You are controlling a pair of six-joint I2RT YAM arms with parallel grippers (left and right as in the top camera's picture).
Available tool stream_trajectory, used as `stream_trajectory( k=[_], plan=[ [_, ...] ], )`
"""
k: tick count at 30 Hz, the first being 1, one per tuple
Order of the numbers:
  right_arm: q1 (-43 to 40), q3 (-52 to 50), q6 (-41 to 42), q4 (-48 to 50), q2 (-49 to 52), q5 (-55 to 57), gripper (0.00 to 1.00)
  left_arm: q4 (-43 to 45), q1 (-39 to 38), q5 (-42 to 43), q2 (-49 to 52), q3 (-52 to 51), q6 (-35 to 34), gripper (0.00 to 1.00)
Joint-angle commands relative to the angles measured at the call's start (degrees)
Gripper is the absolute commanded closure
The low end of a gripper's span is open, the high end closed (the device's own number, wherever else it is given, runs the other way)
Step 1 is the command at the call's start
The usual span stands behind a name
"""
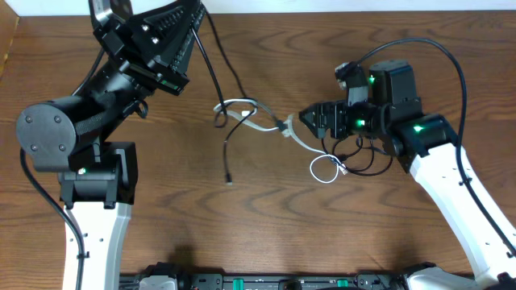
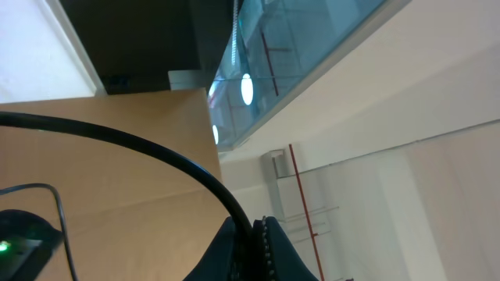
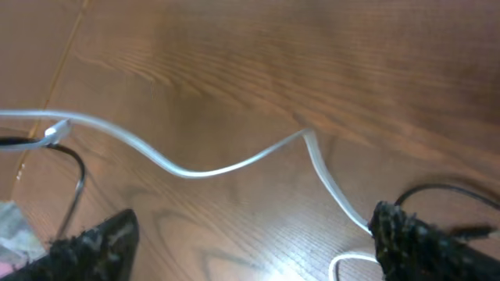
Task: Untangle cables
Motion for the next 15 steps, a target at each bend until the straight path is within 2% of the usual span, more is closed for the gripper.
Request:
stream_trajectory(
  k=[1,3,7,12,15],
  plan=[
    [1.01,0.11,-0.24,2.29,3.37,-4.04,0.01,0.79,0.09,-2.82,-1.95,0.81,-3.67,0.92],
    [2.58,0.11,-2.49,4.72,5.6,-8.39,0.01,0.79,0.11,-2.95,-2.23,0.81,-3.65,0.93],
    [6.19,0.11,-5.99,8.9,9.55,-9.57,0.01,0.79,0.11,-2.99,-2.6,0.81,-3.67,0.93],
    [9.62,0.11,-9.14,12.17,12.98,-9.42,0.01,0.79,0.11,-3.17,-2.97,0.81,-3.67,0.92],
    [11.06,0.11,-10.78,13.25,14.93,-5.09,0.01,0.79,0.11,-3.13,-2.95,0.81,-3.67,0.93]
  ],
)
